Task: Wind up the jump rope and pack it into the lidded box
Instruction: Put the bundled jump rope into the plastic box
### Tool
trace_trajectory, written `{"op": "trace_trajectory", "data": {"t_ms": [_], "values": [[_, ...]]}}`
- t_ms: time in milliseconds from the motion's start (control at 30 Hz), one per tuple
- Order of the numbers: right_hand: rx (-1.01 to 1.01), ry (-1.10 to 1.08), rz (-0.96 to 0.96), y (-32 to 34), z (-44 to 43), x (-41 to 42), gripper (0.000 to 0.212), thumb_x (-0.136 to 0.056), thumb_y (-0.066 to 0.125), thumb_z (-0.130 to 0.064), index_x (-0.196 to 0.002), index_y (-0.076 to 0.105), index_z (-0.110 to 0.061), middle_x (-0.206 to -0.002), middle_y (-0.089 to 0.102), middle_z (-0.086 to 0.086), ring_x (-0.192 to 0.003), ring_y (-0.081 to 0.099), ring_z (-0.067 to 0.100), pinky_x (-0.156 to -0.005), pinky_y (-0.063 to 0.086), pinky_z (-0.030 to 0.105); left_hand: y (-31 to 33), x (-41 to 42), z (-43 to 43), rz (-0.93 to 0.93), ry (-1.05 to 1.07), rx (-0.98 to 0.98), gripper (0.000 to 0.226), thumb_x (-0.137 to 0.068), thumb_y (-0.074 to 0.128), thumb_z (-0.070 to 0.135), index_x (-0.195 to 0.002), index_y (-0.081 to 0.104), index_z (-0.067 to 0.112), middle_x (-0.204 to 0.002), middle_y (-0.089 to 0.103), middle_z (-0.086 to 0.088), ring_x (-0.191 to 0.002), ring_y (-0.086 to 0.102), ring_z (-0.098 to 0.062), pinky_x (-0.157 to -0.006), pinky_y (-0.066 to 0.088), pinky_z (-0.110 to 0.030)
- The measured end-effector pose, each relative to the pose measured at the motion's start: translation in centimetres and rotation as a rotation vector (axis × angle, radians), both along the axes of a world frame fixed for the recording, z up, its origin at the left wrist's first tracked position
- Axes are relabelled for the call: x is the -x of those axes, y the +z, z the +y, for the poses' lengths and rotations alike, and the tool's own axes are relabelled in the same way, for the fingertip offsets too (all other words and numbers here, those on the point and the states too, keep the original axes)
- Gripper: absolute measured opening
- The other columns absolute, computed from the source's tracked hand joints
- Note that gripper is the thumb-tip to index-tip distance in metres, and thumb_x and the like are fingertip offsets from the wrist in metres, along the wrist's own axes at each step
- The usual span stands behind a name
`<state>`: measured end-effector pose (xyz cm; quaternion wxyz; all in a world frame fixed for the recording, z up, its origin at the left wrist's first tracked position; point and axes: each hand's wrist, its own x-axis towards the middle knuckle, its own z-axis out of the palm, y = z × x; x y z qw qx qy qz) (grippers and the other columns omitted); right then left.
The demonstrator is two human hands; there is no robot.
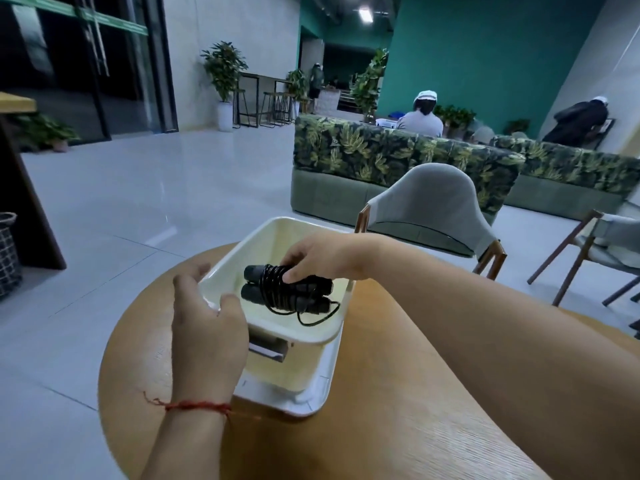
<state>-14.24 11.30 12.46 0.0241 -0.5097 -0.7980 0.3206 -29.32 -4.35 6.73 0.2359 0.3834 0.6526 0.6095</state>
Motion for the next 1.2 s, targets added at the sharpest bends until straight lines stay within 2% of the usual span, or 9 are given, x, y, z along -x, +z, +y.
{"op": "trace_trajectory", "data": {"t_ms": [200, 367, 467, 667, 767, 900, 1000, 1100, 1200], "values": [[0.087, 0.075, -0.164, -1.2, 1.4, 2.2, 0.036, -0.11, 0.062, -0.018, -0.145, 0.069, -0.012, -0.121, 0.079, 0.007, -0.112, 0.076, 0.024, -0.106, 0.059, 0.039, -0.3, -0.1, 0.3, -0.052, -0.011, 0.014, 0.046, -0.102, 0.044, 0.005, -0.137, 0.046, 0.033, -0.124, 0.065, -0.004, -0.088, 0.065, -0.01, -0.059, 0.046, -0.027], [-0.165, 0.313, -0.726, -2.7, 1.5, 3.3, 0.043, -0.114, 0.043, -0.022, -0.149, 0.067, -0.015, -0.143, 0.072, 0.006, -0.13, 0.067, 0.03, -0.112, 0.049, 0.046, -0.6, -0.2, 0.5, -0.03, -0.017, 0.007, 0.049, -0.099, 0.044, 0.004, -0.137, 0.046, 0.035, -0.126, 0.064, -0.002, -0.091, 0.068, -0.023, -0.059, 0.048, -0.03], [-0.445, 0.207, -0.767, -3.3, 2.3, 2.2, 0.039, -0.11, 0.052, -0.032, -0.144, 0.069, -0.023, -0.141, 0.072, 0.003, -0.128, 0.067, 0.032, -0.102, 0.054, 0.047, -0.8, -0.1, 0.6, -0.023, -0.017, 0.003, 0.048, -0.099, 0.044, 0.003, -0.136, 0.046, 0.034, -0.125, 0.064, -0.003, -0.091, 0.068, -0.025, -0.057, 0.049, -0.029], [-0.724, -0.244, -0.414, -1.0, 2.1, -2.0, 0.048, -0.094, 0.057, -0.018, -0.141, 0.059, -0.023, -0.139, 0.063, 0.007, -0.128, 0.055, 0.034, -0.094, 0.042, 0.048, -0.7, -0.4, 0.5, -0.019, 0.008, -0.039, 0.049, -0.102, 0.045, 0.001, -0.139, 0.046, 0.032, -0.133, 0.059, 0.006, -0.089, 0.063, -0.004, -0.06, 0.051, -0.027], [-0.414, -0.553, -0.095, -1.7, 1.6, -4.0, 0.063, -0.094, 0.059, -0.019, -0.154, 0.042, -0.02, -0.145, 0.054, 0.011, -0.124, 0.058, 0.037, -0.084, 0.053, 0.045, -0.6, -0.7, 0.4, -0.006, 0.035, -0.076, 0.048, -0.101, 0.046, 0.0, -0.136, 0.046, 0.033, -0.142, 0.056, 0.009, -0.088, 0.062, -0.001, -0.067, 0.058, -0.035], [0.224, -0.921, 0.533, -2.6, -0.3, -6.4, 0.053, -0.098, 0.066, -0.019, -0.148, 0.05, -0.013, -0.121, 0.068, 0.022, -0.091, 0.076, 0.037, -0.067, 0.068, 0.046, -0.5, -1.6, 0.2, 0.027, 0.047, -0.159, 0.048, -0.098, 0.047, -0.003, -0.134, 0.048, 0.029, -0.138, 0.061, 0.01, -0.093, 0.067, -0.014, -0.063, 0.047, -0.019], [0.352, -0.927, 0.679, -3.2, -1.5, -8.5, 0.047, -0.097, 0.059, -0.014, -0.144, 0.053, -0.012, -0.112, 0.072, 0.023, -0.091, 0.079, 0.039, -0.074, 0.069, 0.047, -0.4, -2.1, 0.2, 0.04, 0.034, -0.207, 0.049, -0.095, 0.048, -0.005, -0.133, 0.051, 0.026, -0.133, 0.066, 0.01, -0.096, 0.067, 0.001, -0.064, 0.046, -0.003], [0.364, -0.921, 0.739, -3.4, -2.6, -10.3, 0.05, -0.097, 0.054, -0.011, -0.147, 0.054, -0.012, -0.111, 0.072, 0.021, -0.089, 0.077, 0.038, -0.064, 0.068, 0.042, 0.0, -2.7, 0.2, 0.069, 0.008, -0.238, 0.049, -0.094, 0.049, -0.007, -0.132, 0.054, 0.023, -0.123, 0.067, 0.009, -0.089, 0.062, 0.021, -0.064, 0.044, 0.003], [0.357, -0.943, 0.827, -2.3, -5.1, -12.3, 0.046, -0.099, 0.051, -0.007, -0.145, 0.056, -0.009, -0.11, 0.071, 0.021, -0.088, 0.075, 0.038, -0.056, 0.067, 0.042, 0.6, -3.3, -0.1, 0.096, -0.004, -0.291, 0.044, -0.096, 0.051, -0.002, -0.133, 0.054, 0.023, -0.127, 0.067, 0.005, -0.106, 0.064, 0.015, -0.082, 0.051, -0.005]]}}
